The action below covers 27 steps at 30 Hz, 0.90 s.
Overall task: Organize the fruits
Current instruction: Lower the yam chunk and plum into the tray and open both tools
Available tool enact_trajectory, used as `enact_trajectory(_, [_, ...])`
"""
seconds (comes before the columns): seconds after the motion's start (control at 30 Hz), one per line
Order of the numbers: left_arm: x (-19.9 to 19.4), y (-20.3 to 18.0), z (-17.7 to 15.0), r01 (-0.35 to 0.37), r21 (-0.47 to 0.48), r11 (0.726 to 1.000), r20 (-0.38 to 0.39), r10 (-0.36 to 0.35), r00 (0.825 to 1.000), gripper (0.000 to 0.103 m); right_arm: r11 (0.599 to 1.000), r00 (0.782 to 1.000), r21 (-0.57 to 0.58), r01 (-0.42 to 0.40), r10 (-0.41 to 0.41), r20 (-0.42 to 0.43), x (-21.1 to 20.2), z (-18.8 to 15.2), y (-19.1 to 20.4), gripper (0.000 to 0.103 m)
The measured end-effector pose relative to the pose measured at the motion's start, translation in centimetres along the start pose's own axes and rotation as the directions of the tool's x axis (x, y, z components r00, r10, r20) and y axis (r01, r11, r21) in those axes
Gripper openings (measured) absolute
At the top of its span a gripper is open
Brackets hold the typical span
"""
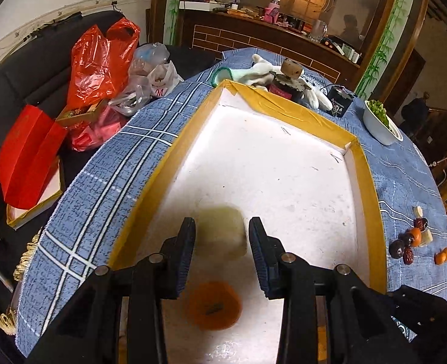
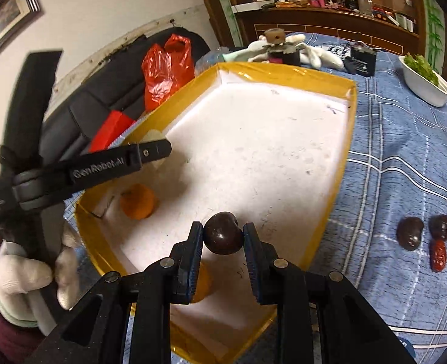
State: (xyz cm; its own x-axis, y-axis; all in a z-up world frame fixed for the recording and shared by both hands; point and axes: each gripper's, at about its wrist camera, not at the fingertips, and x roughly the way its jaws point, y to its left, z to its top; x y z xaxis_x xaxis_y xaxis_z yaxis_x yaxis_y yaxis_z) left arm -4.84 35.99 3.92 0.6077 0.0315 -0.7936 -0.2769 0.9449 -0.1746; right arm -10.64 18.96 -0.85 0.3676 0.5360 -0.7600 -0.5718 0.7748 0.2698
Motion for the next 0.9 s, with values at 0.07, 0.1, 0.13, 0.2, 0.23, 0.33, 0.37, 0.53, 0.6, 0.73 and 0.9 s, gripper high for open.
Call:
enact_trajectory(0.07, [-0.6,0.0,0.0,0.003,0.004,1.0,0.009,-0.003,1.0,0.045,1.0,1.0,-0.011,0.015,-0.015,-0.002,0.3,0.1,0.3,0.032])
enact_trajectory(0.1, [-1.0,-0.1,0.0,0.001,0.007,1.0,0.019,-0.001,1.0,0.049,1.0,1.0,-0.013,0.014,-0.014,-0.005,0.3,0.1,0.4,0.032])
enact_trajectory(0.13, [-1.5,-0.1,0.0,0.0,0.009,1.0,0.028,0.0,1.0,0.051,1.0,1.0,-0.018,0.011,-0.011,-0.008,0.3,0.2,0.6,0.032])
enact_trajectory(0.2, [-2.3,-0.2,-0.1,0.008,0.004,1.0,0.042,-0.008,0.999,0.053,1.0,1.0,-0.02,0.008,-0.008,-0.003,0.1,0.3,0.7,0.038])
enact_trajectory(0.23, [-2.8,-0.2,-0.1,0.012,-0.001,1.0,0.05,-0.012,0.999,0.056,1.0,1.0,-0.019,0.007,-0.007,0.006,-0.3,0.2,0.8,0.04])
enact_trajectory(0.33, [-4.3,-0.4,-0.4,0.007,-0.014,1.0,0.069,-0.006,0.998,0.06,1.0,1.0,-0.015,0.006,-0.005,0.029,-1.4,0.1,0.8,0.041])
enact_trajectory(0.37, [-4.8,-0.6,-0.6,0.011,-0.016,1.0,0.073,-0.01,0.997,0.061,1.0,0.999,-0.012,0.007,-0.006,0.042,-2.0,0.0,0.7,0.042])
enact_trajectory(0.53, [-7.0,-2.7,-1.8,0.001,0.014,1.0,0.082,-0.003,0.997,0.078,0.999,0.995,0.049,0.024,-0.029,0.099,-4.7,-0.8,-0.9,0.052])
enact_trajectory(0.6, [-7.8,-4.1,-2.4,-0.005,0.041,0.999,0.08,0.002,0.997,0.083,0.997,0.993,0.072,0.031,-0.039,0.111,-5.5,-1.1,-1.8,0.052])
enact_trajectory(0.73, [-9.6,-7.3,-3.9,0.013,0.129,0.992,0.105,-0.027,0.994,0.088,0.991,0.987,0.12,0.062,-0.079,0.143,-8.2,-2.5,-4.2,0.051])
enact_trajectory(0.9, [-11.9,-11.1,-5.5,-0.015,0.228,0.974,0.158,-0.021,0.987,0.088,0.975,0.976,0.195,0.104,-0.138,0.169,-11.3,-4.9,-7.8,0.052])
